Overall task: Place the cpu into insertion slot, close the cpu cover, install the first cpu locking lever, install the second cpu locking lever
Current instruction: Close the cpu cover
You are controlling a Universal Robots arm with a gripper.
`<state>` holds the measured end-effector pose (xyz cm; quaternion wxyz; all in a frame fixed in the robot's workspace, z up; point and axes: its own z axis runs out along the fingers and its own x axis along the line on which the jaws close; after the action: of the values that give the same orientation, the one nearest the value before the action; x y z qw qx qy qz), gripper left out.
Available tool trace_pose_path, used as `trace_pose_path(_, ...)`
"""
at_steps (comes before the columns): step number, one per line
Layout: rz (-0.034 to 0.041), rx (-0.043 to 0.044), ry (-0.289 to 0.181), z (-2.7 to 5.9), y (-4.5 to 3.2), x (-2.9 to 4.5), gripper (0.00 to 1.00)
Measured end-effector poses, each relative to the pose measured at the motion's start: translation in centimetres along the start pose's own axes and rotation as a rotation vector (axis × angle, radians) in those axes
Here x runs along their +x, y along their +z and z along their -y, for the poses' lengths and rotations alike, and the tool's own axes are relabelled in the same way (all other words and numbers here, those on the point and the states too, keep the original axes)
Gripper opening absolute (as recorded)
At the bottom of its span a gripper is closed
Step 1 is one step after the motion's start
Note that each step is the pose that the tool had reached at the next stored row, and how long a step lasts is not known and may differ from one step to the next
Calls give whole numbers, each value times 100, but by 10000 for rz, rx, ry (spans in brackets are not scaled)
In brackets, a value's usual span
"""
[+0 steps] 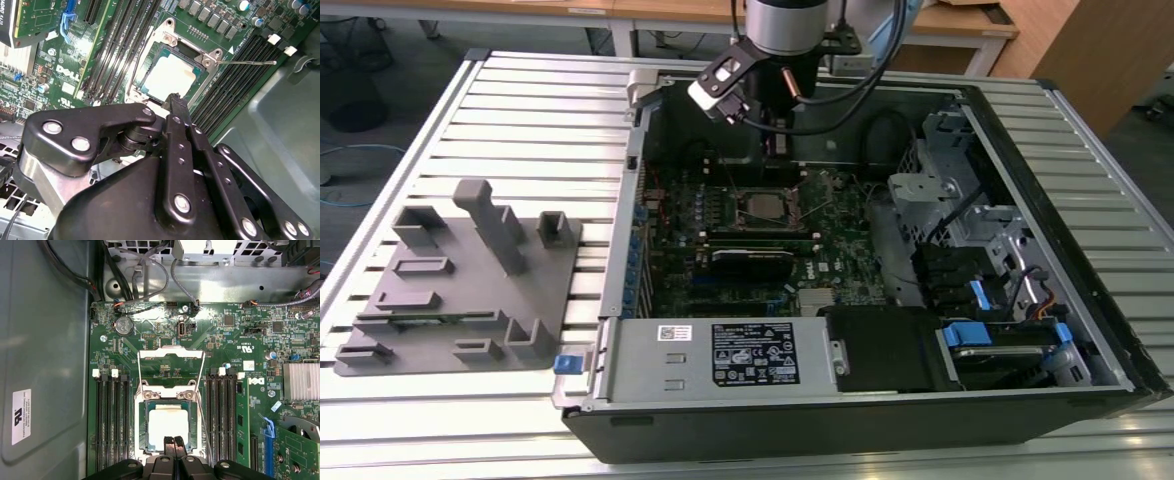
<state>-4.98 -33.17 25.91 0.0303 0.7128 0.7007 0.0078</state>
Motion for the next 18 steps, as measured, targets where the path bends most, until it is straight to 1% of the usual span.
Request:
trace_pose_path(8, 0, 0, 0, -1, -24, -1, 11)
trace_pose_path(18, 2, 1, -2, -11, -25, -1, 11)
